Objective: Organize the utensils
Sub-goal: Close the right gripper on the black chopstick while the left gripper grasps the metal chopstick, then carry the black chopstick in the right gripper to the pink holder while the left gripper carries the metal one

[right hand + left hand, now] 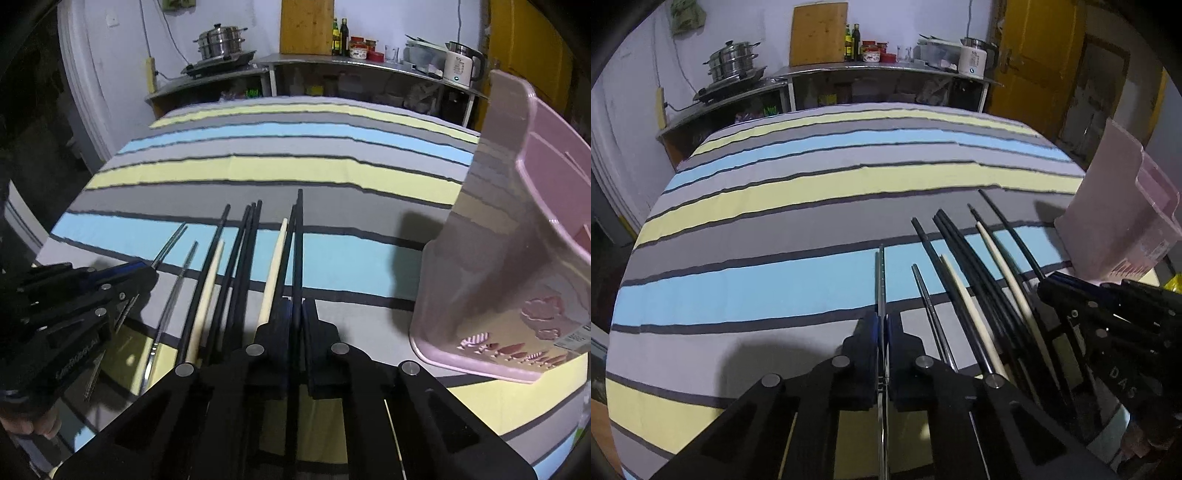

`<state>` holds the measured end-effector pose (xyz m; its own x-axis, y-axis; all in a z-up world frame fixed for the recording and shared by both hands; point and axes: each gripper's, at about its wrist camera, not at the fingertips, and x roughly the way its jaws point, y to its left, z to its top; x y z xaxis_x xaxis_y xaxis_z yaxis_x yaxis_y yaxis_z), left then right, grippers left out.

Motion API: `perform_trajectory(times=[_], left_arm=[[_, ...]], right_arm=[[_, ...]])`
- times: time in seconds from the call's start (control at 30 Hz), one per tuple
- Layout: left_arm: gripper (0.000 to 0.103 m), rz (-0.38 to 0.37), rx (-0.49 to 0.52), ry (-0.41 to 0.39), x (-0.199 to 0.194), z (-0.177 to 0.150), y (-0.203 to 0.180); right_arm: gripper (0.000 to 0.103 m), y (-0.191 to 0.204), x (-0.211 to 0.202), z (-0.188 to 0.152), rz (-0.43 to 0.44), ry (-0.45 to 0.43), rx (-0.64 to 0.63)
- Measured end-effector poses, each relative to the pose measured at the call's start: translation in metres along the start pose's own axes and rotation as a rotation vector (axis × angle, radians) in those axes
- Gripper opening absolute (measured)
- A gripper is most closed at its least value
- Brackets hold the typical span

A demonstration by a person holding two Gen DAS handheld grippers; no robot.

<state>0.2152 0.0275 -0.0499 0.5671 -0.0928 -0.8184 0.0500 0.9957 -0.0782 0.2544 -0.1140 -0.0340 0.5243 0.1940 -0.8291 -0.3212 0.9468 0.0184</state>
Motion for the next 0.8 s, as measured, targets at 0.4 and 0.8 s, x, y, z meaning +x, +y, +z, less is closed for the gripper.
perform_trajectory(times=[0.4, 0.8], left_arm=[[0.005, -0.103, -0.024, -0.129, -0.077, 0.009, 0.010], [0.005, -0.167, 0.009, -0.201, -0.137, 0.017, -0.005]], right_arm=[[0.006, -0.012, -0.063, 0.006, 0.109, -0.126, 0.072], [0.006, -0.016, -0.118, 0.008, 0.141, -0.232, 0.090]])
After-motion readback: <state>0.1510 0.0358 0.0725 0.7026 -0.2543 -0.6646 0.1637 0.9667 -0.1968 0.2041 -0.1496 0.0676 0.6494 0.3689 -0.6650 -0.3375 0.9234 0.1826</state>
